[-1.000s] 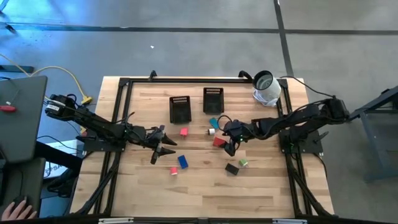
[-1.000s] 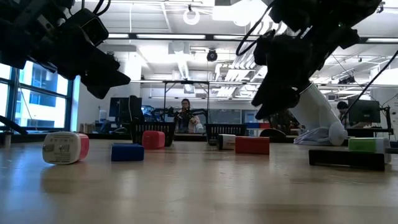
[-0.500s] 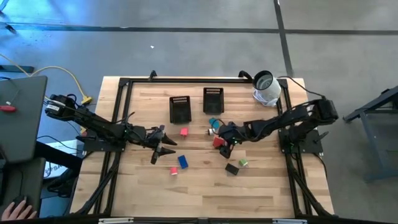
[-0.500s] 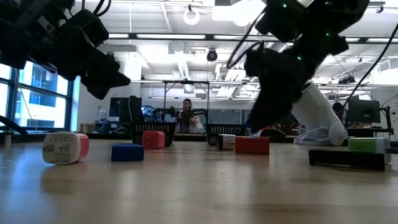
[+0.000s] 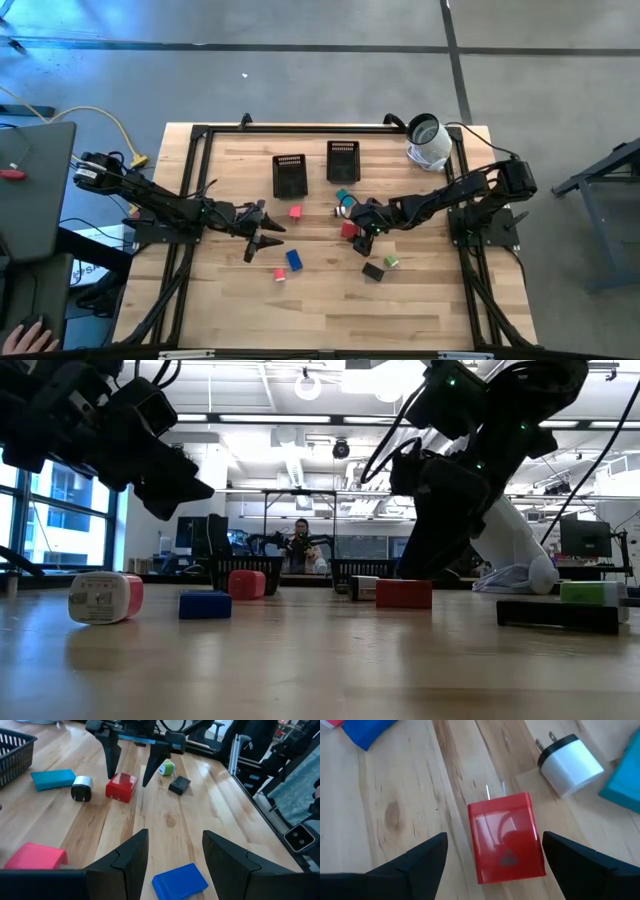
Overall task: Pick & Place Office items
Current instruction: Put the red charger adapter into the left black bin
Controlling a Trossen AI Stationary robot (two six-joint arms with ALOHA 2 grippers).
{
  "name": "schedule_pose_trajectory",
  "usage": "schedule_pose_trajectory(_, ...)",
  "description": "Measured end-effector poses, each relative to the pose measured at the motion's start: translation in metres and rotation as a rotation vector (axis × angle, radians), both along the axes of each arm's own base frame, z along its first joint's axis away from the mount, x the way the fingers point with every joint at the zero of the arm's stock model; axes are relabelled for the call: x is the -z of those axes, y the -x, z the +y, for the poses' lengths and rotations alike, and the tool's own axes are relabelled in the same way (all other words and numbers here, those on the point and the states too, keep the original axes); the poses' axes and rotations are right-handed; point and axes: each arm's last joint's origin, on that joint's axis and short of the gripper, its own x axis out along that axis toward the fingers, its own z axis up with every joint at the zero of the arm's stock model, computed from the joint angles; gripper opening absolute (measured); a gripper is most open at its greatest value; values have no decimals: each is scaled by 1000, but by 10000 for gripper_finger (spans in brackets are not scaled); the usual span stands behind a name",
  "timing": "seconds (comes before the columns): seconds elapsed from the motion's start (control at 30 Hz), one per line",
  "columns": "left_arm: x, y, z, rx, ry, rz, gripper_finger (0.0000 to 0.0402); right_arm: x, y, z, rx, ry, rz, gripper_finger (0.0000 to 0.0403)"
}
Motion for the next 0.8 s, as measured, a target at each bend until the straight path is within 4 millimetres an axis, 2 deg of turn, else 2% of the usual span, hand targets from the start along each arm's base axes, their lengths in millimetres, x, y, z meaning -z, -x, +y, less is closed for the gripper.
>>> schedule_pose_trajectory(0.43,-2,0,0,2,-8,-20,181,6,-3,0,0,1,1,314)
schedule_pose_trajectory(0.8,-2,0,0,2,-8,-20,181,27,-8,1,-6,5,43,307)
